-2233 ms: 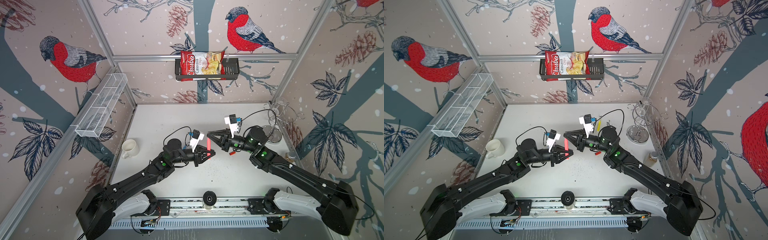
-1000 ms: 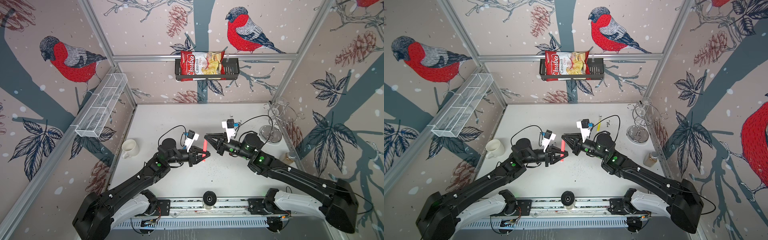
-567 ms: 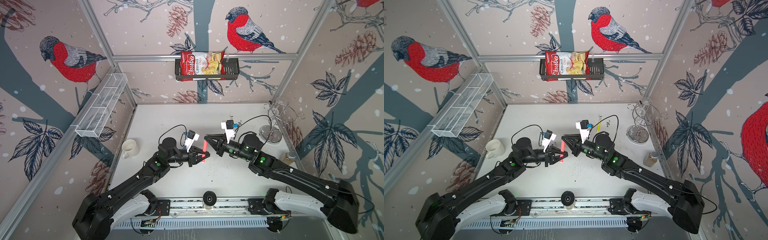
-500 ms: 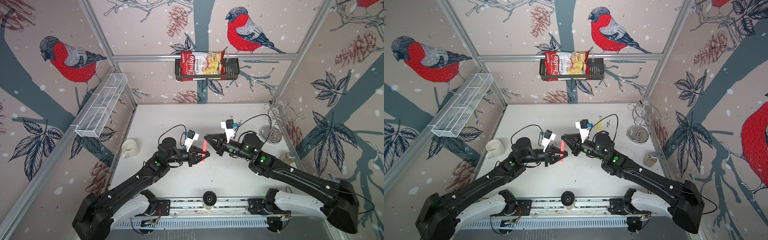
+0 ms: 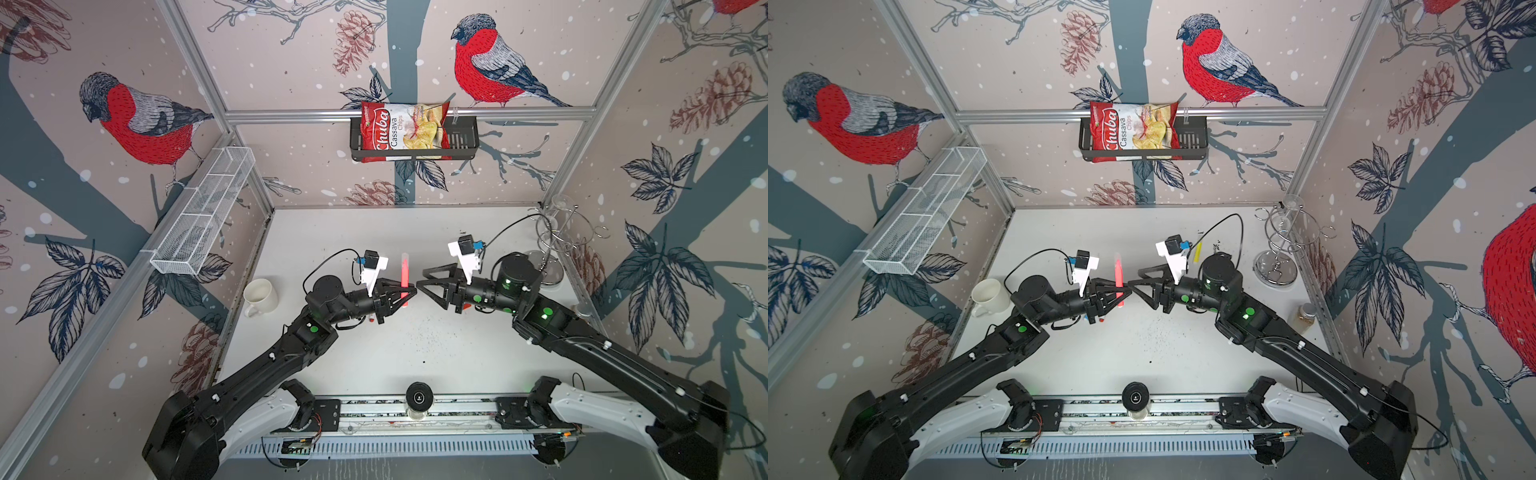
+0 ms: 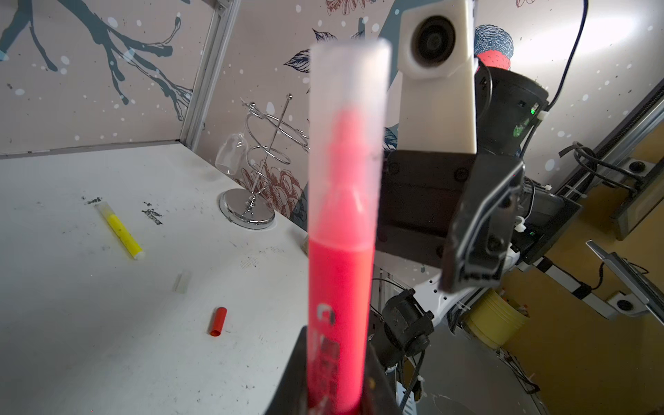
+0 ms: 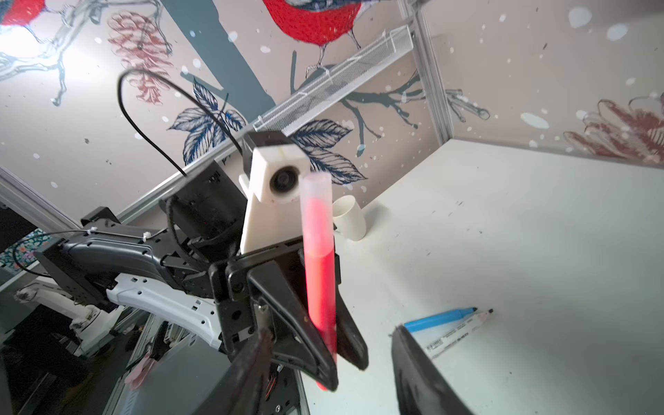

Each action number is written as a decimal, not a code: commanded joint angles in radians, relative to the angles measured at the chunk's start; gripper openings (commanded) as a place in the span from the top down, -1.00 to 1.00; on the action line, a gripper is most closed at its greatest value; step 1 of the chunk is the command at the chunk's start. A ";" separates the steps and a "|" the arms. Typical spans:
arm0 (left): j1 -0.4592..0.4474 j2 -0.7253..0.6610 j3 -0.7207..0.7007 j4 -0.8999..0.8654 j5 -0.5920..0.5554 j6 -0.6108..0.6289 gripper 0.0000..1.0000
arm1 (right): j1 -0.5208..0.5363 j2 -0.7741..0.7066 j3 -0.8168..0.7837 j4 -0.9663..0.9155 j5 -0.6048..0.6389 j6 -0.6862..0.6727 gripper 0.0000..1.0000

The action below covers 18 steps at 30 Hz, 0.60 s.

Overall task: Insert pens into pen caps
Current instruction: Put on the pen cap to the pen.

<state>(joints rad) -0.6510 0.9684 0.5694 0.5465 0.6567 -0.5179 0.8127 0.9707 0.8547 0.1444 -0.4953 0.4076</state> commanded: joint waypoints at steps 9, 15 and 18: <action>0.002 -0.023 -0.008 0.019 -0.084 0.058 1.00 | -0.033 -0.010 0.002 0.046 -0.050 0.030 -0.21; 0.001 -0.027 -0.009 -0.015 -0.125 0.068 1.00 | -0.032 0.030 0.036 0.018 -0.027 0.024 -0.24; -0.004 -0.031 -0.008 -0.044 -0.155 0.083 1.00 | -0.026 0.069 0.077 -0.035 0.011 0.009 -0.24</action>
<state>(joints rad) -0.6510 0.9432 0.5613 0.5091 0.5419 -0.4637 0.7818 1.0191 0.9016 0.1417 -0.5240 0.4252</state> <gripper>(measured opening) 0.181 0.622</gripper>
